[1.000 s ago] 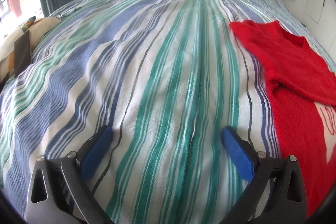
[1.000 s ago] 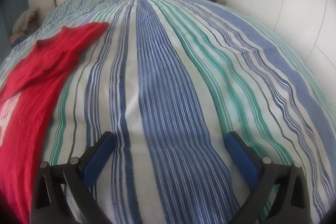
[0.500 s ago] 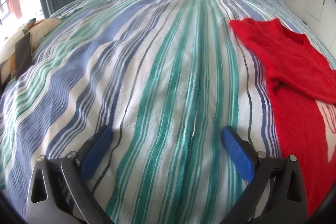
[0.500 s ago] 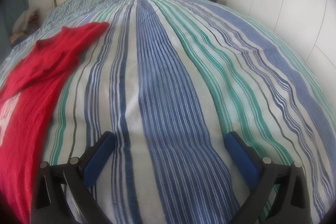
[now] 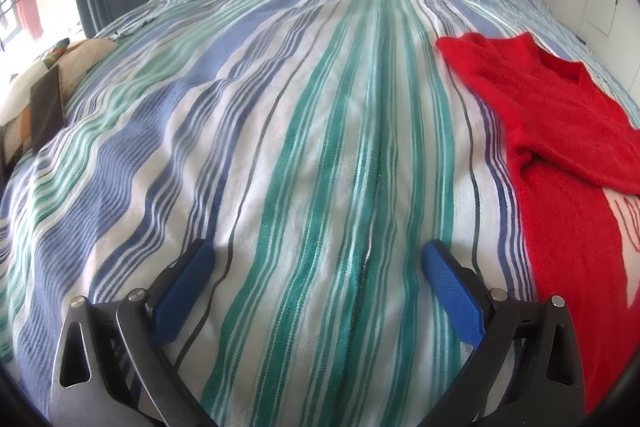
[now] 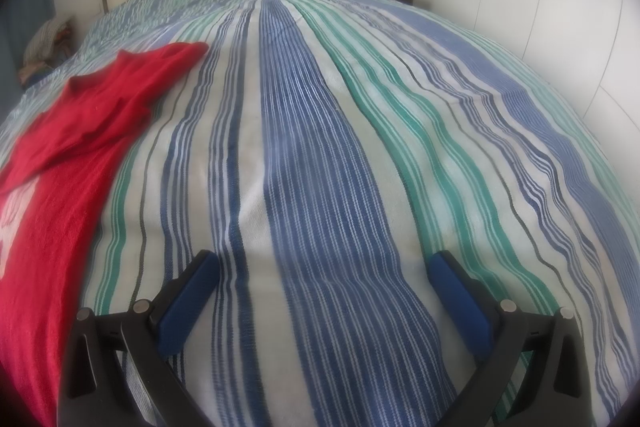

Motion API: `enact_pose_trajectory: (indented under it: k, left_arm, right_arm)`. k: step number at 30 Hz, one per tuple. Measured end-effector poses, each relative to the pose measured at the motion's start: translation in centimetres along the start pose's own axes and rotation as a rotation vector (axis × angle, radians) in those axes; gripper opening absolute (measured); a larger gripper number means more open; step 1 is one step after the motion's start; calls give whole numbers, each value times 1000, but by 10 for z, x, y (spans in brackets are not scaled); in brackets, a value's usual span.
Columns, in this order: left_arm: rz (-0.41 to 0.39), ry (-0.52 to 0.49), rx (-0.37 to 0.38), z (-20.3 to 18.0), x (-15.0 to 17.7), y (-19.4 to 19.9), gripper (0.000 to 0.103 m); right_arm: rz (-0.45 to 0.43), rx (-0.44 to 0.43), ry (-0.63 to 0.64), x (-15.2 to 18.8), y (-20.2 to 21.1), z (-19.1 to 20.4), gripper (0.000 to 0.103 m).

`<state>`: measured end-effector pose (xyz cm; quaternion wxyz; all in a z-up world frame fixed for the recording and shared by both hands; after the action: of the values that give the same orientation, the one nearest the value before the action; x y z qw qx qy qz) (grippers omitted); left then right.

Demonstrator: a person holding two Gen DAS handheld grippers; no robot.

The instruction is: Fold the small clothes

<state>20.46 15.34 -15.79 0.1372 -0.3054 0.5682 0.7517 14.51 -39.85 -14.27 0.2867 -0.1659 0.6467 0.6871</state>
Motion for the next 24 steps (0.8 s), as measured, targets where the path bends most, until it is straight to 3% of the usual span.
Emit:
enact_pose_trajectory:
  k: [24]
  left_arm:
    - [2, -11, -13, -4, 0, 0, 103]
  right_arm:
    - [-1, 0, 0, 0, 0, 0, 103]
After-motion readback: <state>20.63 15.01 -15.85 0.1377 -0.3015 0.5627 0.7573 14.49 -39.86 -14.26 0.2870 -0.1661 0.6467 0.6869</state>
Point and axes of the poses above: each gripper's, at about its wrist camera, not at the fingertips, and y roughly against the way its jaws point, z to its left, x to its underside, the point moved 2 cm from there along -y, roughly the way its jaws point, and after that the axes turned 10 degrees about -x, right-handed, at the moved point
